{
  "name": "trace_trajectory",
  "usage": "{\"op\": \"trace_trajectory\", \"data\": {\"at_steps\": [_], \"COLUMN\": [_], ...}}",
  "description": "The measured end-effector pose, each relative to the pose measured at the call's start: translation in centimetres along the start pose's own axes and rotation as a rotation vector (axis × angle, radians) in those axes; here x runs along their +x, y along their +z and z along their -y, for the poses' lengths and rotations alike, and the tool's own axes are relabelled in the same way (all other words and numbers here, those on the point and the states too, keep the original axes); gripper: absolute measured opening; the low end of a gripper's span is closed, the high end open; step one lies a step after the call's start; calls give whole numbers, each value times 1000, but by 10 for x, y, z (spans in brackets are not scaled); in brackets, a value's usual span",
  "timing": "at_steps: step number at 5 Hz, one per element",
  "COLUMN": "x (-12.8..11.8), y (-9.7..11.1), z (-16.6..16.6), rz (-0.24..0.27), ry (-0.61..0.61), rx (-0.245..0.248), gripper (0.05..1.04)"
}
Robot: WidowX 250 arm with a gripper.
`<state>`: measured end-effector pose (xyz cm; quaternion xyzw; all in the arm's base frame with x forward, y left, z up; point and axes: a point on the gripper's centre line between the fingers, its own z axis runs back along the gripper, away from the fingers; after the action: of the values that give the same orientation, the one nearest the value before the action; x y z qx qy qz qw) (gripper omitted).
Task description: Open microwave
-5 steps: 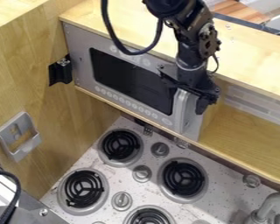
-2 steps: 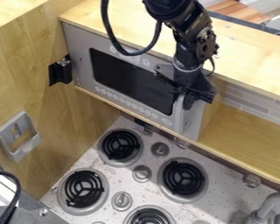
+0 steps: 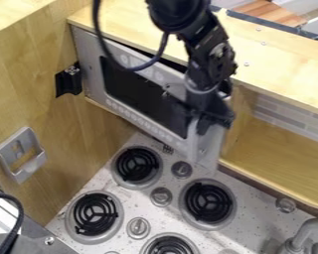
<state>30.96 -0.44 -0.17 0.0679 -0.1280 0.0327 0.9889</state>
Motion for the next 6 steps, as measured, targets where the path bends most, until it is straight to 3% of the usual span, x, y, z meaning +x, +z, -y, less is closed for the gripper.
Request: {"op": "trace_trajectory", "data": {"at_steps": [2, 3, 5, 6], "x": [-37, -46, -39, -38], "y": [10, 12, 15, 17], "z": [-16, -20, -21, -21], "rz": [-52, -67, -72, -78], "ry": [24, 38, 56, 52], "rx": [15, 13, 4, 13], "gripper": [334, 390, 971, 997]}}
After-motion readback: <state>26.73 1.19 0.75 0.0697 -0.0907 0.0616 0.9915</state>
